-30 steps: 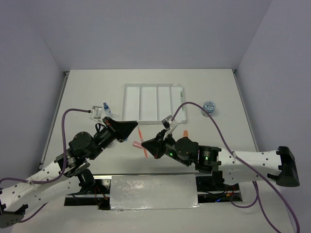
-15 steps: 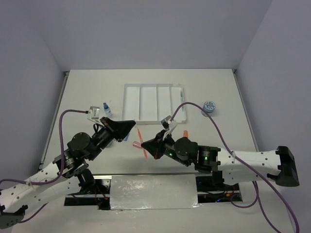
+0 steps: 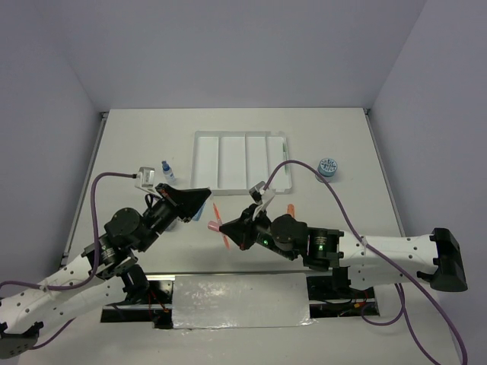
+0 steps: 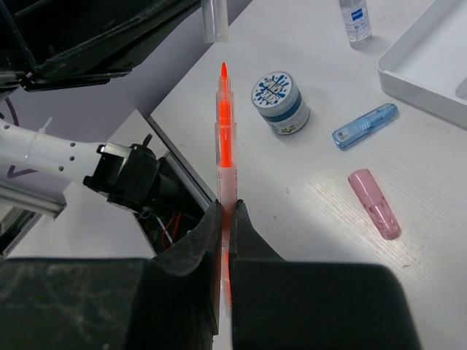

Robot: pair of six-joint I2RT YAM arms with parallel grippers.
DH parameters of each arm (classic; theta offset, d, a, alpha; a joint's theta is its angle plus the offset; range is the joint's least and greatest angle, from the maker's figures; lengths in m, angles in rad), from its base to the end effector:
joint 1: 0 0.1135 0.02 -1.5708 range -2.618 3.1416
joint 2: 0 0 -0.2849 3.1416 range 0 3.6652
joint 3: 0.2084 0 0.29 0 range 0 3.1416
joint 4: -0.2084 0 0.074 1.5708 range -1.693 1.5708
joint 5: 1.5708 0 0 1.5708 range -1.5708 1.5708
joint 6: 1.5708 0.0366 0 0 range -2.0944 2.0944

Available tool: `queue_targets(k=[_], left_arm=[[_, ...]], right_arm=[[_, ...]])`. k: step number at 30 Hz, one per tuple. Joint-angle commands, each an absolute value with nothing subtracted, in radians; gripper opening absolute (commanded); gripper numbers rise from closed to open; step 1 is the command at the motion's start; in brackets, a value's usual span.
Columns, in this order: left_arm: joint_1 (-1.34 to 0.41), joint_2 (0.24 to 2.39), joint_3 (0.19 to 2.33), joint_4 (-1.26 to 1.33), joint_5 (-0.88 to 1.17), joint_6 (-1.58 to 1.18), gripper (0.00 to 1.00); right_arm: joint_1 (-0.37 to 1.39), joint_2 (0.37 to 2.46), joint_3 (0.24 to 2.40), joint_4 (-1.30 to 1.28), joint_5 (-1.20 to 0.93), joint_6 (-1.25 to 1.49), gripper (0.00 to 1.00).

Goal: Sort the stationery into containers
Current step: Close the pen cap on the pen.

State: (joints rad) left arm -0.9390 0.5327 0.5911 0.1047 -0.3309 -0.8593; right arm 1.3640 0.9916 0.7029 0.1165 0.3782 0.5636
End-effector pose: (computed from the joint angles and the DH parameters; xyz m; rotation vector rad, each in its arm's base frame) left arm 0.1050 -0.1233 0.3523 -0.2366 1.5207 -1.2356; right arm 0.0665 0.2512 0.3102 -0.4428 1.8049 1.0673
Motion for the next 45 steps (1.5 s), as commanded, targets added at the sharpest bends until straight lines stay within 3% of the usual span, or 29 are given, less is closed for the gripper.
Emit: queue_targets(k=[1,30,40,43,44,45], left_arm=[[-0.937,0.537,0.623,0.15,-0.314,-0.838,0.0],[-0.936,0.584,0.626,0.163,-0.226,-0.83,0.0],[-0.937,0.63,0.672,0.109,-0.157,-0.789,0.0],[-0.936,0.634,0.708,0.061,-0.164,-0.775,0.12],[-0.936,0.632,0.718,0.049,-0.17,-0.772,0.27],[-0.936,0.627,0.727,0.031,-0.176,-0.759,0.35]], right_arm=[[1.373,0.994,0.758,0.118,0.399,0.557,0.0],[1.325,1.005,0.828,0.084,0.459,0.502,0.0],[1.281,1.017,0.911,0.167,0.42,0.293,0.0],[1.281,1.006,0.876,0.23,0.336,0.226,0.0],[1.281,1.003,0.855,0.244,0.307,0.206,0.0],[1.282,1.002,0.847,0.255,0.286,0.204,0.0]])
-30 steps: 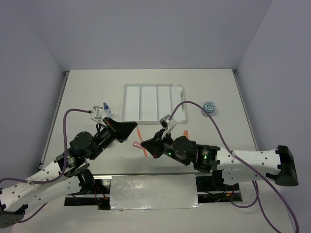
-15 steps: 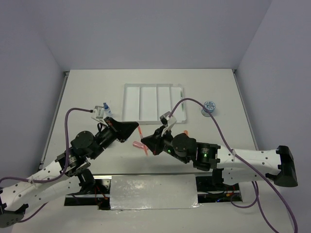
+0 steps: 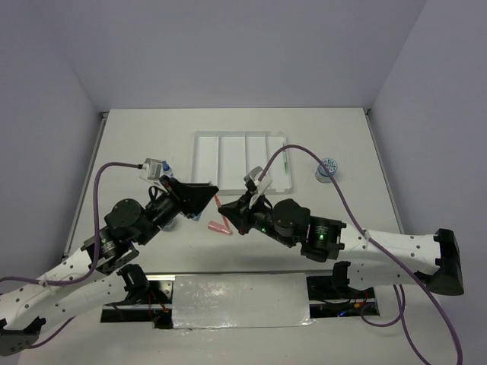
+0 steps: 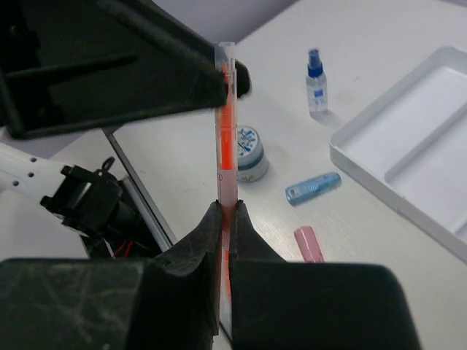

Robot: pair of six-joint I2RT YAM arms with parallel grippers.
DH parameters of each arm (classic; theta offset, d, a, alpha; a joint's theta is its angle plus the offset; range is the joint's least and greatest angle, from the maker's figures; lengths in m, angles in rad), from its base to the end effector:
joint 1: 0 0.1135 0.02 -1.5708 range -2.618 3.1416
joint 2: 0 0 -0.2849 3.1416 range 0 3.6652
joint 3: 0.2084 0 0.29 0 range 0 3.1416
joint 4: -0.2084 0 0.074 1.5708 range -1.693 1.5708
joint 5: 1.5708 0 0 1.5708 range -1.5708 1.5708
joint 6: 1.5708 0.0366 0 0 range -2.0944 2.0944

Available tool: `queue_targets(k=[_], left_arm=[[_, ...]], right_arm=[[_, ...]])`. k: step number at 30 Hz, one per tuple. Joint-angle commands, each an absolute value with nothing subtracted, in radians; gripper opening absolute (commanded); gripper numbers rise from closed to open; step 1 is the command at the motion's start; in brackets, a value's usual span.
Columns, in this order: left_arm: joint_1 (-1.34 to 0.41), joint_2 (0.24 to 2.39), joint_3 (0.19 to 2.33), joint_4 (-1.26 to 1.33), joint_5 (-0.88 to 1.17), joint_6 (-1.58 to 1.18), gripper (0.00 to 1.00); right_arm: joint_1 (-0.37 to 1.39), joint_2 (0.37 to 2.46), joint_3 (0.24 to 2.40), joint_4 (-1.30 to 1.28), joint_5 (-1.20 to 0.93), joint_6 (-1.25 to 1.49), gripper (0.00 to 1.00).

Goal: Sort the stationery into containers
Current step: Close the pen cap on the pen.

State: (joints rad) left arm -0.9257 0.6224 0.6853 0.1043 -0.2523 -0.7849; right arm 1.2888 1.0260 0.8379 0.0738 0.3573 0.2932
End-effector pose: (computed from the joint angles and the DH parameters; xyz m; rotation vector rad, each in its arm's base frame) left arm 0.1130 -0.1350 0.3755 -0.1198 1.5229 -1.2231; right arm 0.0874 0.2557 0.3507 -0.5829 1.6578 0.8798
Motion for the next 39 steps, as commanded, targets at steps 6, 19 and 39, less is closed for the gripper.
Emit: queue_targets(k=[6,19,39], left_arm=[[-0.937,0.612,0.813,-0.028,-0.235,-0.715,0.7],[-0.937,0.615,0.816,-0.015,-0.166,-0.689,0.65],[-0.937,0.681,0.779,0.038,-0.067,-0.69,0.23]], right_arm=[[1.284,1.022,0.827,0.233,0.288,0.222,0.0],[1.284,1.011,0.844,0.242,0.314,0.239,0.0],[1.284,0.976,0.879,0.224,0.33,0.238,0.0]])
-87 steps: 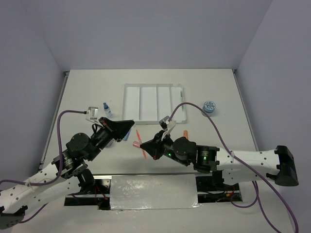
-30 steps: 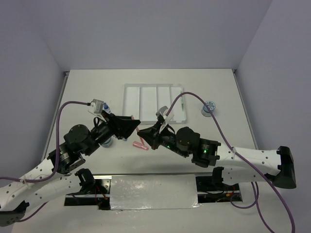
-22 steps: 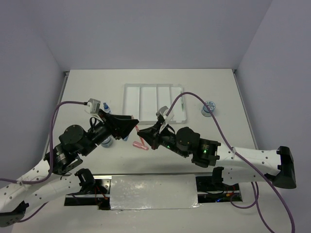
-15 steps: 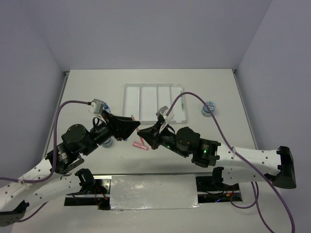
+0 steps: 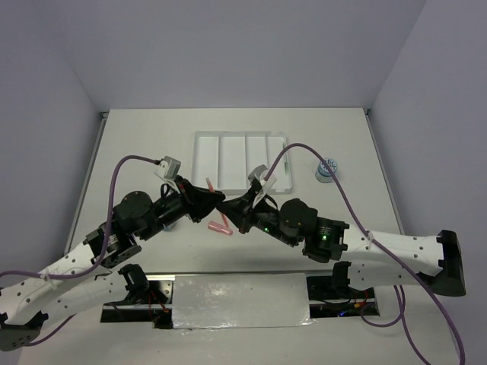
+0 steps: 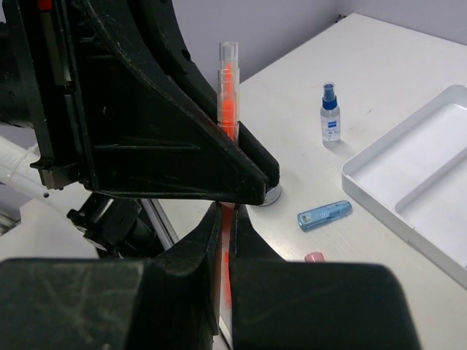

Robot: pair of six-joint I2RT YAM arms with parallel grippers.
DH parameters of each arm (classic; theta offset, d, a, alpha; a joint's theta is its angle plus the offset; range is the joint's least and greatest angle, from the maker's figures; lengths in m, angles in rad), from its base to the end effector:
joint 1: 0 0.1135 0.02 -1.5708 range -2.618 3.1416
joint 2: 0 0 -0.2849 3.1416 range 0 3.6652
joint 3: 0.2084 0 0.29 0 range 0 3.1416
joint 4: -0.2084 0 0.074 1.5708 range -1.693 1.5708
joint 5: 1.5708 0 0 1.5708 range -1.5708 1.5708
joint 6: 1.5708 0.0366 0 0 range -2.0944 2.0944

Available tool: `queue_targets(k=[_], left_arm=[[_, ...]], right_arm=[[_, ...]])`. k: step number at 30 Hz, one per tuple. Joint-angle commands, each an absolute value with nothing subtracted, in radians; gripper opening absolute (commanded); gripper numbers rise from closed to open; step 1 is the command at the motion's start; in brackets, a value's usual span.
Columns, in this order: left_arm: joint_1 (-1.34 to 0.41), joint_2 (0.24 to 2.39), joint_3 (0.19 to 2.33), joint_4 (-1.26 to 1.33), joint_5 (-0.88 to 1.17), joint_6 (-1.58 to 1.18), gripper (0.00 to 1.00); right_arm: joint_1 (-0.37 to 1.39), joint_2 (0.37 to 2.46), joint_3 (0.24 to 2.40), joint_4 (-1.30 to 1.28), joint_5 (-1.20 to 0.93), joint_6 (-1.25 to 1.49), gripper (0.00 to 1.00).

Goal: Sort the stationery into containers
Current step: Close the pen cap on the pen.

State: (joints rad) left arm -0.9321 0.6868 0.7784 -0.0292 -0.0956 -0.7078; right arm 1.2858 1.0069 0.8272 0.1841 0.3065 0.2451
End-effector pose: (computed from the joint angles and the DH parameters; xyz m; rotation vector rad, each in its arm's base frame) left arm 0.1143 -0.1480 0.3867 0.1005 1.6383 -1.2222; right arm 0.0855 0.2526 0.3631 -0.5910 1.5401 0.9529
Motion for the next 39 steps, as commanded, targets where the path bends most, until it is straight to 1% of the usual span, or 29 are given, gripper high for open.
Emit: queue_targets(k=[1,2,3,5,6,7,8,10,11,14,16,17,18,19,21,22,24,27,28,29,30,31,32,33,34,37,39], left_arm=[[-0.936,0.681,0.781,0.035,-0.066,-0.689,0.19],[-0.937,0.684,0.784,0.035,-0.066,-0.687,0.15],[-0.937,0.684,0.784,0.035,-0.064,-0.686,0.1],[-0.937,0.684,0.795,0.035,-0.057,-0.68,0.05],[-0.936,0.686,0.798,0.037,-0.049,-0.677,0.01],[-0.936,0.684,0.804,0.038,-0.04,-0.664,0.0],[-0.937,0.684,0.808,0.041,-0.026,-0.66,0.0],[-0.937,0.681,0.819,0.043,-0.009,-0.635,0.0],[-0.937,0.681,0.822,0.046,0.012,-0.626,0.0],[-0.937,0.672,0.827,0.077,0.092,-0.585,0.0],[-0.937,0.667,0.828,0.095,0.138,-0.563,0.0],[-0.937,0.666,0.83,0.103,0.159,-0.557,0.0],[-0.937,0.666,0.833,0.113,0.187,-0.549,0.0],[-0.937,0.667,0.836,0.115,0.201,-0.546,0.0],[-0.936,0.672,0.838,0.118,0.225,-0.542,0.0],[-0.936,0.673,0.836,0.12,0.232,-0.543,0.0],[-0.937,0.678,0.834,0.121,0.236,-0.543,0.02],[-0.936,0.684,0.836,0.118,0.227,-0.541,0.18],[-0.937,0.684,0.838,0.115,0.221,-0.543,0.34],[-0.937,0.684,0.842,0.101,0.194,-0.54,0.58],[-0.937,0.683,0.845,0.101,0.193,-0.541,0.58],[-0.936,0.683,0.851,0.075,0.155,-0.541,0.83],[-0.937,0.681,0.857,0.061,0.132,-0.541,0.94],[-0.937,0.678,0.871,0.048,0.106,-0.541,0.99],[-0.937,0.677,0.879,0.022,0.059,-0.535,0.99],[-0.936,0.657,0.897,0.017,0.006,-0.529,0.98],[-0.937,0.641,0.899,0.021,0.005,-0.526,0.97]], right_arm=[[1.284,0.976,0.879,0.224,0.327,0.238,0.0],[1.284,0.974,0.877,0.222,0.324,0.238,0.0],[1.284,0.976,0.874,0.224,0.321,0.239,0.0],[1.284,0.976,0.868,0.227,0.304,0.239,0.0],[1.284,0.976,0.861,0.229,0.29,0.238,0.0],[1.284,0.976,0.856,0.235,0.275,0.235,0.0],[1.284,0.976,0.851,0.233,0.24,0.229,0.09],[1.279,0.976,0.847,0.221,0.203,0.219,0.24],[1.276,0.976,0.845,0.216,0.178,0.219,0.36],[1.267,0.979,0.844,0.19,0.134,0.222,0.43],[1.261,0.979,0.842,0.179,0.12,0.225,0.44],[1.258,0.977,0.836,0.179,0.12,0.227,0.44],[1.256,0.974,0.831,0.189,0.114,0.229,0.4],[1.253,0.966,0.827,0.195,0.107,0.23,0.29],[1.25,0.959,0.821,0.207,0.095,0.233,0.17],[1.25,0.956,0.819,0.21,0.094,0.233,0.08],[1.252,0.954,0.824,0.21,0.095,0.238,0.0],[1.252,0.954,0.821,0.224,0.1,0.252,0.0],[1.25,0.953,0.816,0.229,0.103,0.264,0.0],[1.252,0.951,0.815,0.238,0.119,0.27,0.0],[1.25,0.951,0.812,0.239,0.12,0.276,0.0],[1.25,0.951,0.81,0.236,0.153,0.288,0.0],[1.25,0.95,0.81,0.226,0.172,0.293,0.0],[1.25,0.951,0.811,0.218,0.187,0.296,0.0],[1.25,0.954,0.813,0.206,0.204,0.296,0.0],[1.252,0.965,0.812,0.198,0.196,0.298,0.0],[1.252,0.966,0.808,0.209,0.18,0.295,0.0]])
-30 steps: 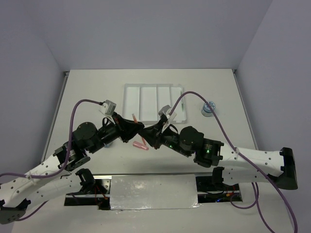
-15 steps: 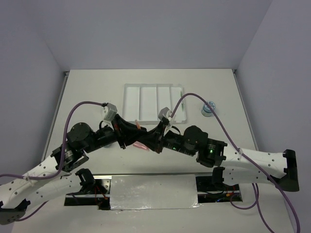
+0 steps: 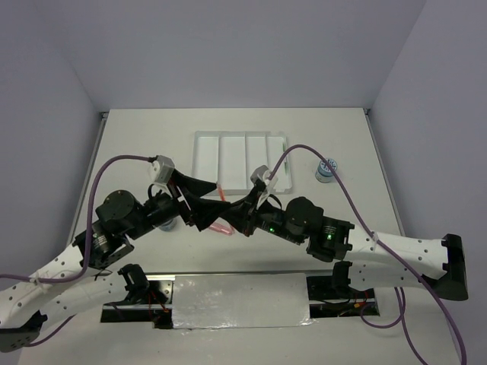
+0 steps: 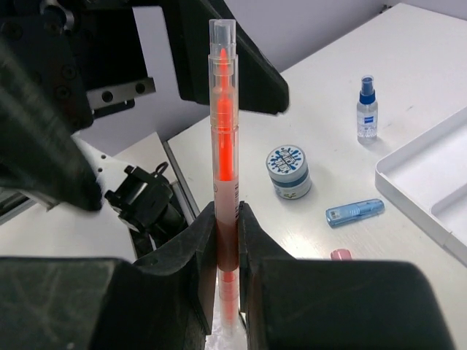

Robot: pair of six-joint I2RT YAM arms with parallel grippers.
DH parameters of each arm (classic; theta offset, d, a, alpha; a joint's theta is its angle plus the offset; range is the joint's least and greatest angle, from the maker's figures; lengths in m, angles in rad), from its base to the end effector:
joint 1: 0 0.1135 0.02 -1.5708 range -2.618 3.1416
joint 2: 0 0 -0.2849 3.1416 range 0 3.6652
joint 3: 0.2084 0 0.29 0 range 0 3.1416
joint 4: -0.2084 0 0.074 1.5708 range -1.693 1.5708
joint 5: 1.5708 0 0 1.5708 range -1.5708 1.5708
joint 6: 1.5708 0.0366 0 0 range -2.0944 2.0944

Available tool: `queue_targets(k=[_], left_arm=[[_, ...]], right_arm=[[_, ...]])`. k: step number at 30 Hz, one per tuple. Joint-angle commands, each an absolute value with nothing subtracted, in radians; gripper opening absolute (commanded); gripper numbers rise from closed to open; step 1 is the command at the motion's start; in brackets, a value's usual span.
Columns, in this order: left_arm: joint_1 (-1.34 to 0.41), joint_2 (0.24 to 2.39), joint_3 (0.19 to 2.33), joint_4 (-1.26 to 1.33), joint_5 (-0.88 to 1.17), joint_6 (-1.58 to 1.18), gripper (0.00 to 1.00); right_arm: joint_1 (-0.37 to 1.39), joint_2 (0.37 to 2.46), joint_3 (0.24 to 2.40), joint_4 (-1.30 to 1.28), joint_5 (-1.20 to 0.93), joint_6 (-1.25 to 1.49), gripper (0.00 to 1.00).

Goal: Sort the stationery into containers
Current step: Close the pen cap on the pen.

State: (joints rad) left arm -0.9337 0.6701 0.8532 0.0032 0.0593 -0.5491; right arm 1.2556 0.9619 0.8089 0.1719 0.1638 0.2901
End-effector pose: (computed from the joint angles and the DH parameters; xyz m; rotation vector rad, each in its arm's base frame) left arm 0.1014 -0.1407 0.4216 0.3410 1.4690 -1.2605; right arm 0.0853 0.2422 0.3653 -0.6448 1.5281 1.0788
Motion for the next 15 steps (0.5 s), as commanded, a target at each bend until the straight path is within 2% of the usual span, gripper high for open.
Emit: queue_targets(k=[1,6,11,13,15], left_arm=[[-0.936,0.64,0.9,0.023,-0.027,-0.523,0.92],[-0.936,0.653,0.913,0.003,-0.08,-0.525,0.79],[-0.937,0.638,0.894,0.035,-0.071,-0.528,0.72],[-0.937,0.641,0.897,0.037,-0.069,-0.523,0.65],[-0.936,0.647,0.9,0.032,-0.066,-0.523,0.63]], right_arm=[[1.25,0.968,0.808,0.21,0.161,0.293,0.0],[1.25,0.969,0.822,0.201,0.14,0.285,0.0],[1.252,0.977,0.827,0.193,0.129,0.282,0.0],[1.252,0.979,0.831,0.19,0.12,0.279,0.0],[1.252,0.982,0.833,0.19,0.112,0.279,0.0]])
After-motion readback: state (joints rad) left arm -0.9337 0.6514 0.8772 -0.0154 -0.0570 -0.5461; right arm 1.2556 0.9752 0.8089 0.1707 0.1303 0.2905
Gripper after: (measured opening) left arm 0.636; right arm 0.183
